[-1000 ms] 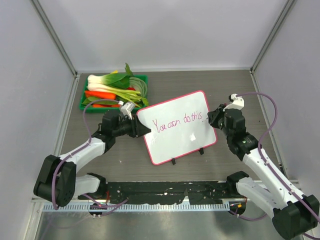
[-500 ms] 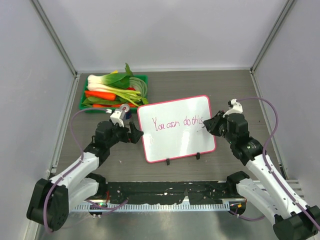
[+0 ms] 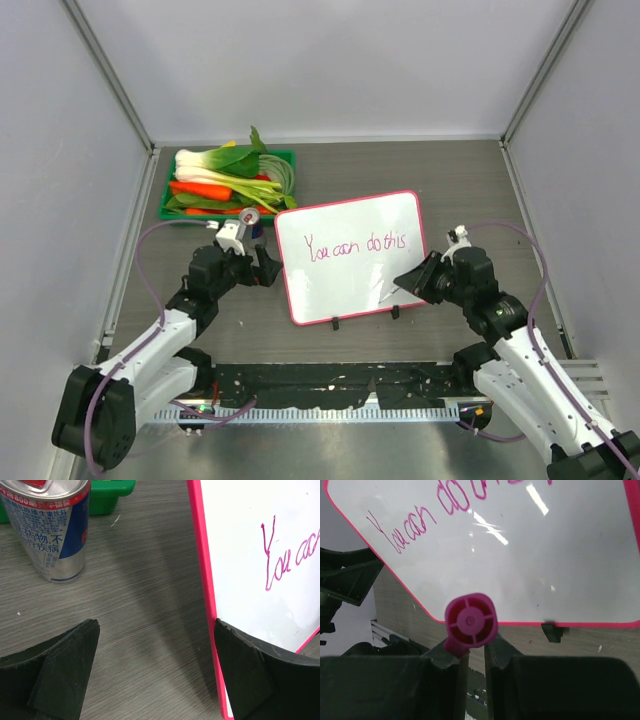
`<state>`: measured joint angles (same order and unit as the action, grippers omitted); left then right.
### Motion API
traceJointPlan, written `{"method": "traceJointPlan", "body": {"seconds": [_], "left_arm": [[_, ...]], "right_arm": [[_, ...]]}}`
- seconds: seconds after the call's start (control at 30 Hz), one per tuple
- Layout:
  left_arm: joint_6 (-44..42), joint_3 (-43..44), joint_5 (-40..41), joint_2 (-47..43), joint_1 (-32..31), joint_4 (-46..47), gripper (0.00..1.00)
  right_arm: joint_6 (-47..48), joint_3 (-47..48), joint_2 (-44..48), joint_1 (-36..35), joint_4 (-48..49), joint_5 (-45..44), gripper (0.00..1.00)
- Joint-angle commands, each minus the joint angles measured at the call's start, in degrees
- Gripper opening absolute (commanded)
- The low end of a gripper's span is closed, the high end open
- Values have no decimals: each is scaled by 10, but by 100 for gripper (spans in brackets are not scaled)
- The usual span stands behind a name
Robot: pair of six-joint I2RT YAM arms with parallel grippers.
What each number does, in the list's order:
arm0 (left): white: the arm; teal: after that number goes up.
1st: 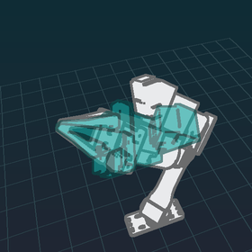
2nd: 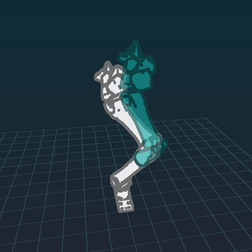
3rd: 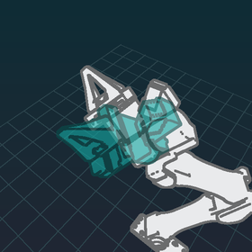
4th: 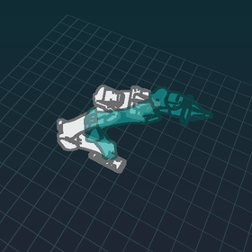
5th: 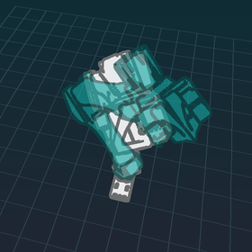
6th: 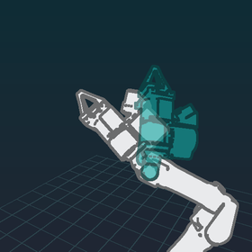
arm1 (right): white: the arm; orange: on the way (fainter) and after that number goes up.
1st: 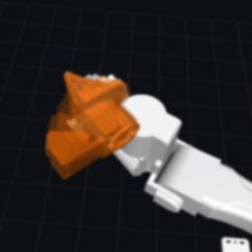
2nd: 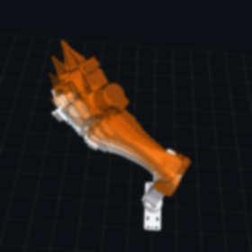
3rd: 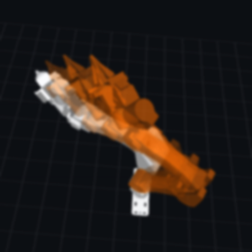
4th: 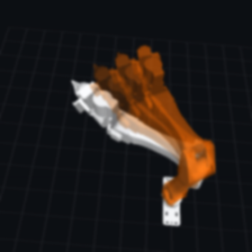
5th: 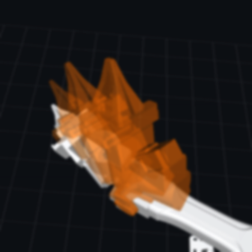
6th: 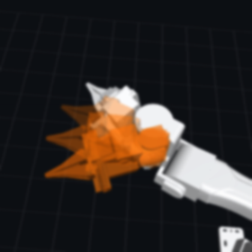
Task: Write a sentence on the whiteboard
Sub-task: Place the whiteboard marker at the center of the board.
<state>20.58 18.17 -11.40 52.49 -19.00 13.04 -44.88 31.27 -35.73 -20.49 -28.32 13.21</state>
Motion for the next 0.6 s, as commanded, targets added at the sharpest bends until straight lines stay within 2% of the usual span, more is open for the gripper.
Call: {"method": "traceJointPlan", "body": {"seconds": [0.0,0.23,0.57], "left_arm": [[-5,10,6,9,2,12,100],[-6,11,4,12,3,12,100],[-6,12,3,15,2,12,100]], "right_arm": [[-81,-57,30,2,-11,66,1],[-157,-118,76,2,-15,87,1],[-190,-156,83,2,-48,106,1]]}}
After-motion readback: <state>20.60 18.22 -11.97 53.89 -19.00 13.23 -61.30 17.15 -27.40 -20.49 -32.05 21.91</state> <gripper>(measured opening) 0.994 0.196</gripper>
